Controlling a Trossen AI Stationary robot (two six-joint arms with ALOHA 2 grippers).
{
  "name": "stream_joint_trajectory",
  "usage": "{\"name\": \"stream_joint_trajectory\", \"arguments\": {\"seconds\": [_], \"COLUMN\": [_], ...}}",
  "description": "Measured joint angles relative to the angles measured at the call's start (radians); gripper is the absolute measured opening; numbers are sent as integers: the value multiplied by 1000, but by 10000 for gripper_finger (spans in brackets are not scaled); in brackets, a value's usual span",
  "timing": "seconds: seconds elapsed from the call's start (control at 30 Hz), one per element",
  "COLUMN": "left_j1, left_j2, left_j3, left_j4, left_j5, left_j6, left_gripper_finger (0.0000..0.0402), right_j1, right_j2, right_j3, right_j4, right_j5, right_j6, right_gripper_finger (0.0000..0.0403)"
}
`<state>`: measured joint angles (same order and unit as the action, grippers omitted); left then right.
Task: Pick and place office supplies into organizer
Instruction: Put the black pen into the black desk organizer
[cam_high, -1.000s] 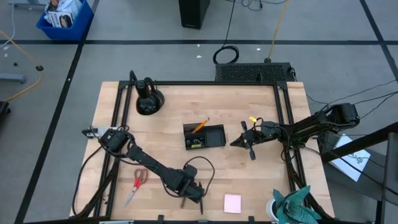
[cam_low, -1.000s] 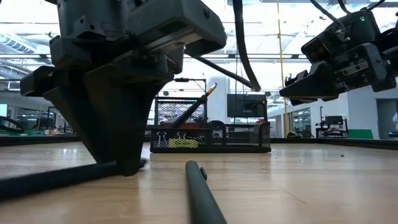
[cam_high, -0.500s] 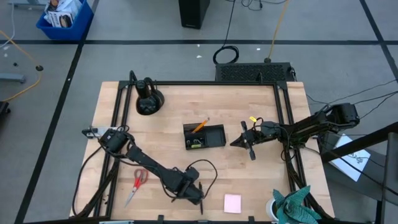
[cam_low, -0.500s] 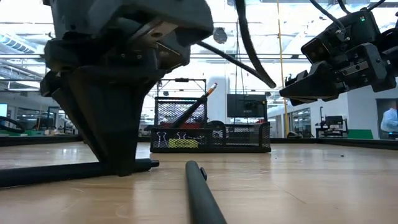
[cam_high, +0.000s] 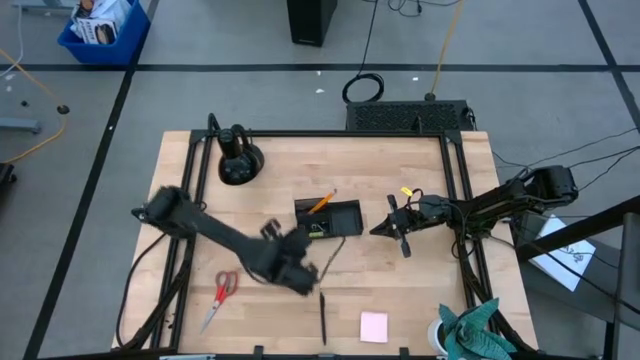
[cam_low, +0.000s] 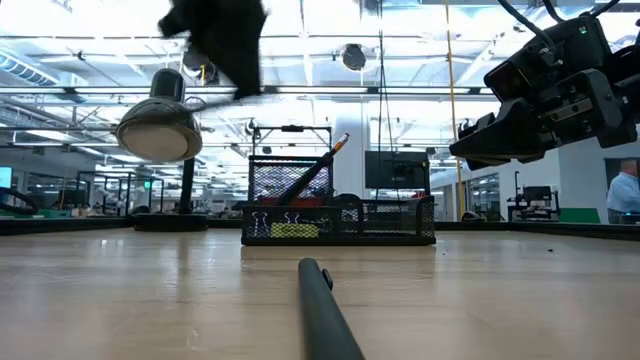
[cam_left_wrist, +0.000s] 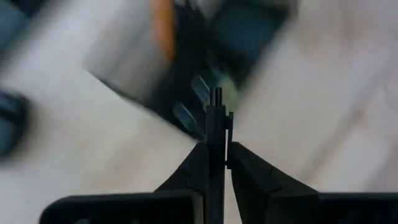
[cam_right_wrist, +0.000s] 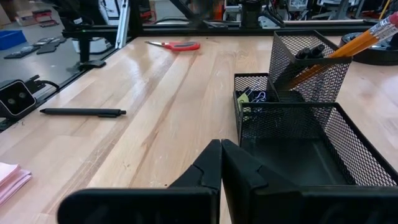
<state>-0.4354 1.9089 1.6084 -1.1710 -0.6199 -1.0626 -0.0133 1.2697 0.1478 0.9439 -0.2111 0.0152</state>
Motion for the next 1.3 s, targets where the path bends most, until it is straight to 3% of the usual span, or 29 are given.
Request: {"name": "stream_joint_trajectory", "arguments": {"seconds": [0.13,0.4,0.53,0.63,0.9,1.1,1.3], "left_j1": [47,198,261,296,336,421,523], "left_j2": [-115,-255,-249,-237,-256,-255,-256], "left_j3": [3,4,2,-75,-421,-597,-691], "left_j4": [35,246,360,526,1301,1620,1756], "left_j5": [-118,-89,31,145,477,565,700], "left_j6": [159,527,768,907,1220,1244,1192], "left_gripper_finger": [50,40,44,45,46,46,46], "right_j1": [0,0,0,0,0,0,0], "right_j2": [0,0,0,0,0,0,0], "right_j3": [0,0,0,0,0,0,0], "right_j4": [1,1,1,-8,-20,-22,-33], "right_j5": [0,0,0,0,0,0,0], "right_j6": [0,0,0,0,0,0,0], "right_gripper_finger": [4,4,4,4,4,4,4]}}
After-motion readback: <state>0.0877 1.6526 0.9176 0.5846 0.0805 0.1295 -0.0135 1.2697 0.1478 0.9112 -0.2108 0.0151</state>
